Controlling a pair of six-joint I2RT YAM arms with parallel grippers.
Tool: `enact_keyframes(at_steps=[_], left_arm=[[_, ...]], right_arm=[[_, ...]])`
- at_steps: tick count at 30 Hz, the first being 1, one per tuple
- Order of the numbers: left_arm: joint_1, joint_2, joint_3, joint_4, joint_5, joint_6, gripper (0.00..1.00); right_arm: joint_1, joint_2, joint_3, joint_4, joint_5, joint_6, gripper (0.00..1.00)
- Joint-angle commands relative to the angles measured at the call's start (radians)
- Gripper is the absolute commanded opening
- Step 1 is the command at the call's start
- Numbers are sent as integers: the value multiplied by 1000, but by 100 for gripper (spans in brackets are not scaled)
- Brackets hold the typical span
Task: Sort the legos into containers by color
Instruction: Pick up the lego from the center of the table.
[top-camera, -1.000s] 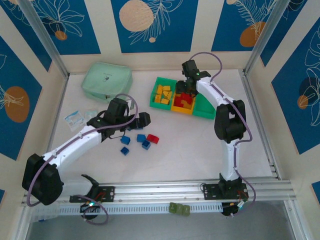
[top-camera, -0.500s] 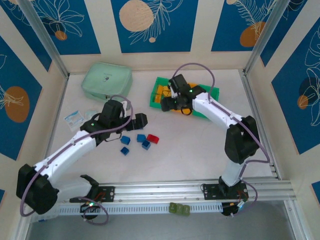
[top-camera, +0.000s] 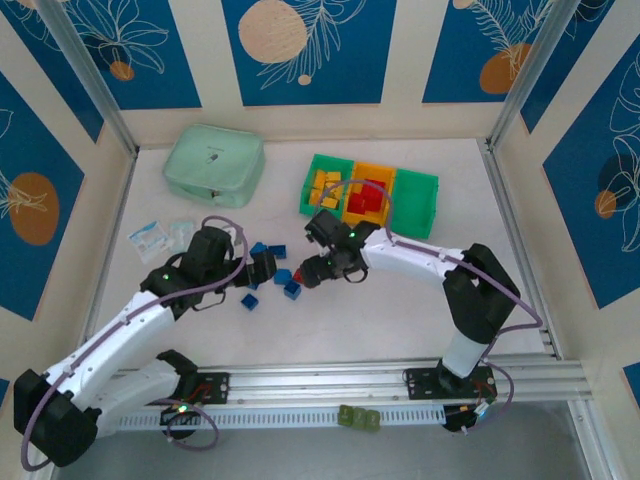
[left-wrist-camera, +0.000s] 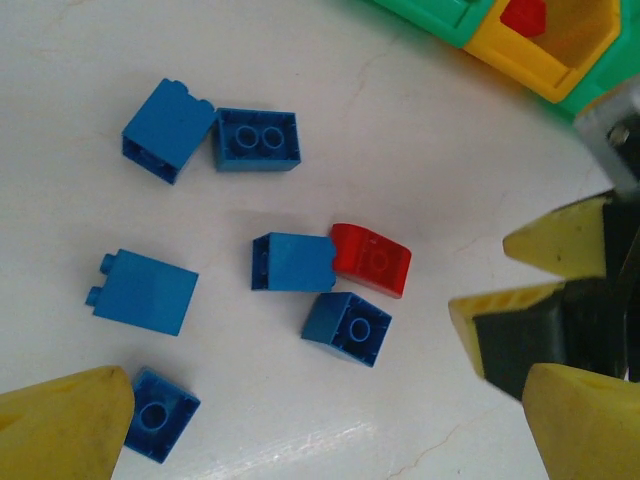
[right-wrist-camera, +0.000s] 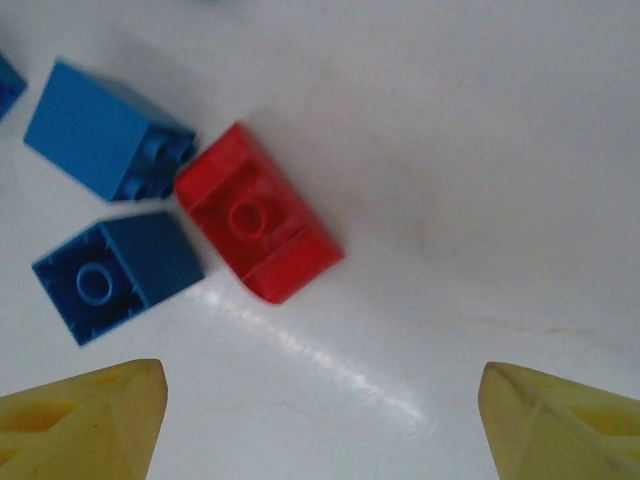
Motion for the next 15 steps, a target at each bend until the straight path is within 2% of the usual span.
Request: enact_keyframes(at_steps=[1, 5, 15], left_arm=[[-3, -25, -9, -23, -29, -12, 99], [-3, -30, -10, -9, -46, -19, 99], [1, -8, 14, -21, -91, -22, 99]], right_arm=[[23, 14, -2, 16, 8, 31, 82], [49, 54, -14, 40, 49, 8, 82], [45, 169, 21, 84, 31, -33, 78]])
